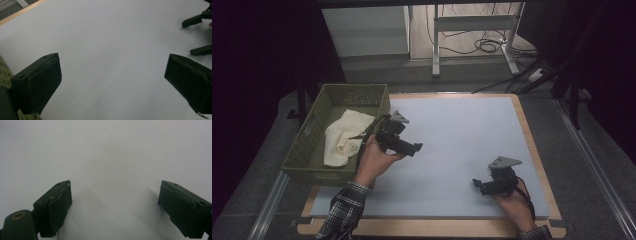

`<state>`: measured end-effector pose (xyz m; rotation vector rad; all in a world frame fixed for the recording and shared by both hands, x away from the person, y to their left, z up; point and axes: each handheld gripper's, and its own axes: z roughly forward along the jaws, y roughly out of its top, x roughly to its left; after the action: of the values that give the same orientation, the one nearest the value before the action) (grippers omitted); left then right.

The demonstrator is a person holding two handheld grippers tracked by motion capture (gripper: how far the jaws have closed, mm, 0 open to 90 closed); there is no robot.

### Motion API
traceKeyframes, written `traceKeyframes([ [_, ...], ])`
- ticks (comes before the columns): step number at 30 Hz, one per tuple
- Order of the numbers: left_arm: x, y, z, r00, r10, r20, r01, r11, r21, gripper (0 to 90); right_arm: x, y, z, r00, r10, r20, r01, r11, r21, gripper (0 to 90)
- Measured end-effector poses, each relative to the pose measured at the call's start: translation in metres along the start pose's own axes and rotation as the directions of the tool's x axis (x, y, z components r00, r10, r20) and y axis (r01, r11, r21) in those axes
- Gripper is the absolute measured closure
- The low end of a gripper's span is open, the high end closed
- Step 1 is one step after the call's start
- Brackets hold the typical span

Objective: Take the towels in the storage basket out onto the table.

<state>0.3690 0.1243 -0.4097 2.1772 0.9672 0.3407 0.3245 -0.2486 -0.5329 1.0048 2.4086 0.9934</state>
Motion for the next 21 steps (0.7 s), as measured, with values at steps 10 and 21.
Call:
traceKeyframes([
  [10,0.038,0.006,-0.026,0.9968,-0.057,-0.057,0.055,0.9982,-0.025,1.2,0.000,0.000,0.000,1.0000,0.001,0.001,-0.001,1.0000,0.000,12.0],
  [21,0.091,-0.006,-0.045,0.9799,-0.136,-0.146,0.132,0.9906,-0.037,0.8,0.000,0.000,0.000,1.0000,0.000,0.001,0.000,1.0000,0.000,12.0],
])
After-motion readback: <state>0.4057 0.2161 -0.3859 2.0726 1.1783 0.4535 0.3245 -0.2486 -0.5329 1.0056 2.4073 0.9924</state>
